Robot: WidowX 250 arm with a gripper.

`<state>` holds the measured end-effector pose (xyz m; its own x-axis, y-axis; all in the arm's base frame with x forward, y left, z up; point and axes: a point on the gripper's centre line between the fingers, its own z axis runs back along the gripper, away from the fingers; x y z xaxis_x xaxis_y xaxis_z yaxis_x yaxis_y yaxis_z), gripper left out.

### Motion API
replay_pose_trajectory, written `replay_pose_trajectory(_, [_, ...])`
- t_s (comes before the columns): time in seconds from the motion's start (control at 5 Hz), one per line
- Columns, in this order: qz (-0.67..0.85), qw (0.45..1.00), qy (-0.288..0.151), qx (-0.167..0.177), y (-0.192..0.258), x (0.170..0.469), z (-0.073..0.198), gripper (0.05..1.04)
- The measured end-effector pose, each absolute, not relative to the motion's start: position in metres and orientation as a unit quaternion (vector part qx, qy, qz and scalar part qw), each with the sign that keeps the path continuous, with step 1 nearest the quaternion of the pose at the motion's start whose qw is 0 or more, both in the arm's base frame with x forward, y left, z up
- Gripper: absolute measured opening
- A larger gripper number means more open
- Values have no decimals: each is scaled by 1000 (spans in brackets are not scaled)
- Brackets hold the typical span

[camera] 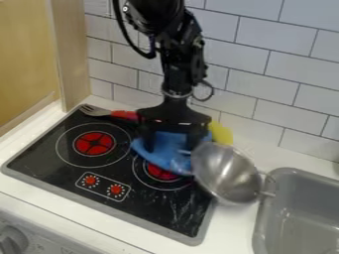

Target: Place cloth on the right side burner

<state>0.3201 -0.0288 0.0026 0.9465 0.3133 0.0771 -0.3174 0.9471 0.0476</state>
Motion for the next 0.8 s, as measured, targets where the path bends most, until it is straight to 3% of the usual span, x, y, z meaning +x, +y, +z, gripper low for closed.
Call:
replay_pose_trajectory(0.6, [157, 987, -41, 23, -30, 326, 6, 999])
replay_pose_trajectory(0.8, [158, 985, -66, 16, -30, 322, 28, 999])
